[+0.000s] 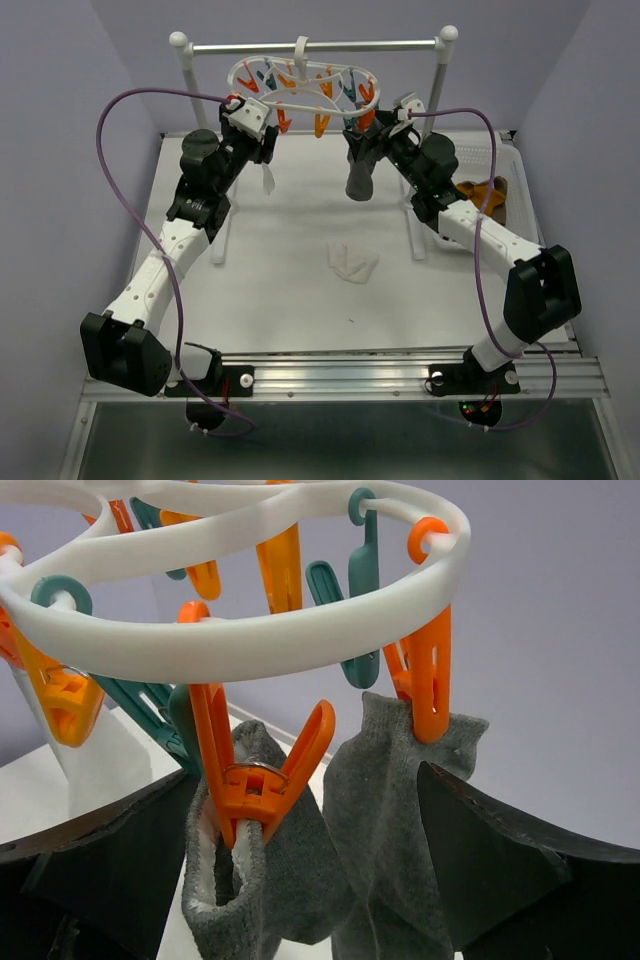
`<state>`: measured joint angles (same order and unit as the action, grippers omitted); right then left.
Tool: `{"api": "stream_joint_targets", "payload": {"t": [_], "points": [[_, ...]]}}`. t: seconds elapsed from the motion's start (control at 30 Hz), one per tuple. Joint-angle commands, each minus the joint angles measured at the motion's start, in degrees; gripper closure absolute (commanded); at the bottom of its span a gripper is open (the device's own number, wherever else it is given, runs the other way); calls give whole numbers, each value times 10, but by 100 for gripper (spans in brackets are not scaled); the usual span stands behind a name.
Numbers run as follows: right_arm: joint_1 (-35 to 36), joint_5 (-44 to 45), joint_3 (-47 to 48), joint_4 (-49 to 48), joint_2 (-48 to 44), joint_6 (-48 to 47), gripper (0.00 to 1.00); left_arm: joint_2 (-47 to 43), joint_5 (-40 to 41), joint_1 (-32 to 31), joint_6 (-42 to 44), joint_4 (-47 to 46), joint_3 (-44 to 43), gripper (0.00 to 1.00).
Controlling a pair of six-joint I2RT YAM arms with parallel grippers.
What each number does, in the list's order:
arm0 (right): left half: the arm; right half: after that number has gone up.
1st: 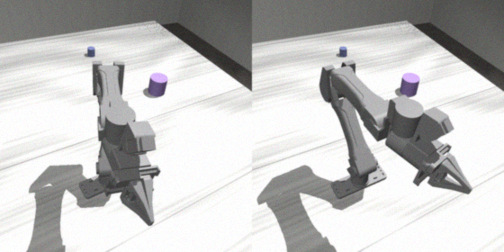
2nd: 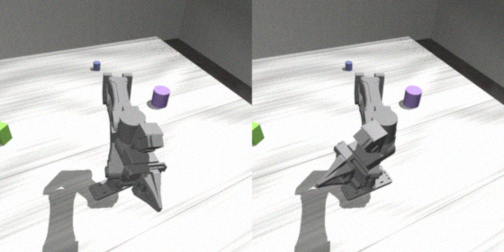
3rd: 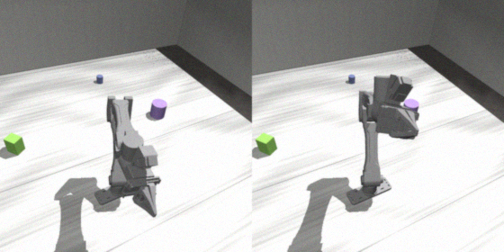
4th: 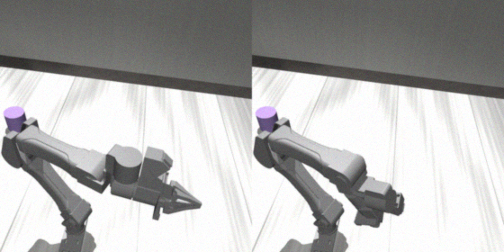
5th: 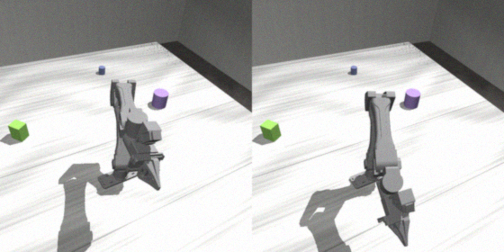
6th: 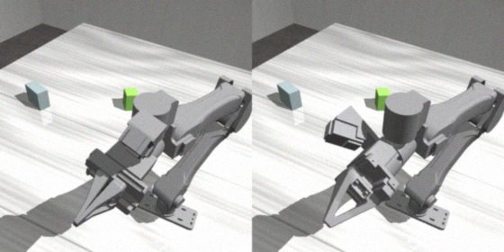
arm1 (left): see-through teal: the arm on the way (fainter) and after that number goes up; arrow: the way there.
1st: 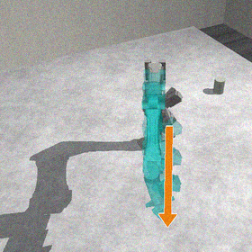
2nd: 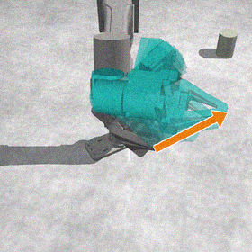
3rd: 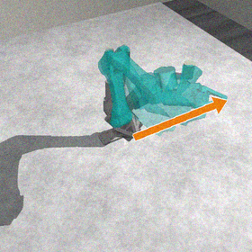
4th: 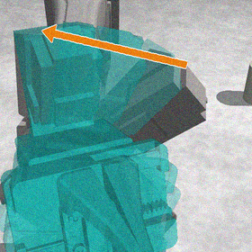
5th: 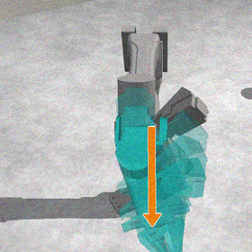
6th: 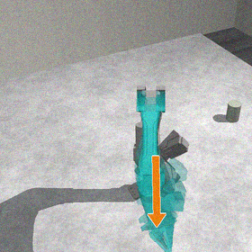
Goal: Clip the socks to the hanger
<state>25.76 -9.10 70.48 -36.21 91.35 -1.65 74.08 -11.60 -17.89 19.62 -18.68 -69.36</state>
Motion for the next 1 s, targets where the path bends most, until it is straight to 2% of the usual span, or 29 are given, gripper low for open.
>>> {"api": "stream_joint_targets", "payload": {"t": [0.0,0.13,0.3,0.43,0.6,0.67,0.73,0.77,0.97], "points": [[-5,-7,27,-14,1,6,6,-13,-30,1,38,-49,-15,31],[-5,-8,26,-14,1,6,6,-17,-62,1,67,-40,-21,34],[-5,-7,21,-14,-1,6,6,-22,-57,1,89,-37,-24,34],[-5,-13,21,-14,0,9,6,-17,-52,1,92,-34,-35,38],[-5,-16,19,-12,-2,9,6,-21,-41,1,82,-39,-29,38],[-5,-18,18,-11,-2,9,6,-25,-27,1,78,-43,-22,33],[-5,-23,19,-11,-2,9,6,-33,-21,1,75,-44,-17,18],[-5,-25,19,-10,-1,11,6,-36,-17,1,73,-48,-15,16],[-5,-39,24,-8,4,15,6,-47,5,1,62,-61,-12,17]]}}
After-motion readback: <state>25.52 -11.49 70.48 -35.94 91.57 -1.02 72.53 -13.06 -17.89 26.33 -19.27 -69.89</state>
